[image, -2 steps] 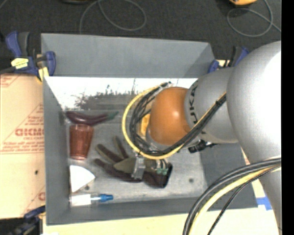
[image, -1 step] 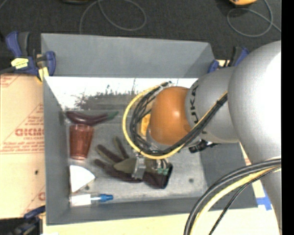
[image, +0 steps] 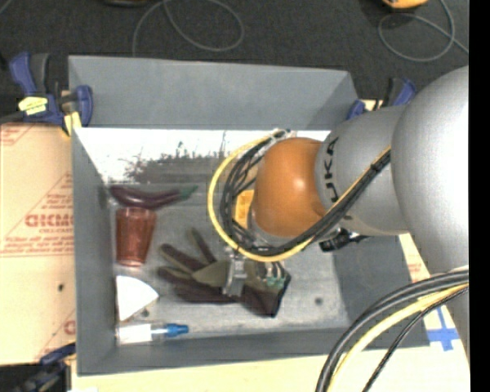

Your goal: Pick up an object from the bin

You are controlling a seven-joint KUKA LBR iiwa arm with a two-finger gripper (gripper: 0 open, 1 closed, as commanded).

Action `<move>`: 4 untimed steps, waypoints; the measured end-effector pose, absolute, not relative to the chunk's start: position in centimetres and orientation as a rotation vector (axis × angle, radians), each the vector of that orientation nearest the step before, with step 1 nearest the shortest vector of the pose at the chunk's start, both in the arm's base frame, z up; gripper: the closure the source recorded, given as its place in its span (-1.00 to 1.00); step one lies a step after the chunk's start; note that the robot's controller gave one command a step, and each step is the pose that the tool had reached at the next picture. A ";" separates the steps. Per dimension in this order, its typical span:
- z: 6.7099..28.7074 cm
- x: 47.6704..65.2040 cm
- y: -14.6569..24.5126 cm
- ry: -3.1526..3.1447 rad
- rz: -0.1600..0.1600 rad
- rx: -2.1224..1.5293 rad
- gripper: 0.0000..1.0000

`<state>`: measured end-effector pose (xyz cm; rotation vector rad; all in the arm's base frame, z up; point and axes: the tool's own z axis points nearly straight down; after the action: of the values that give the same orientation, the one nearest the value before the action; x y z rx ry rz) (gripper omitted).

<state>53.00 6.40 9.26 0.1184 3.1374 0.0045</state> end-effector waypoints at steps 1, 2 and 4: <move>11.1 53.1 6.4 3.133 0.005 0.117 1.00; 12.7 53.2 6.4 3.131 0.006 0.116 1.00; 14.8 53.3 6.4 3.126 0.007 0.115 1.00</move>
Offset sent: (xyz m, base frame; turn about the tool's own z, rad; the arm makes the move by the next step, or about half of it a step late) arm -0.0001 0.0000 0.0205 0.0000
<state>53.33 6.41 14.84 0.1148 3.1258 0.0074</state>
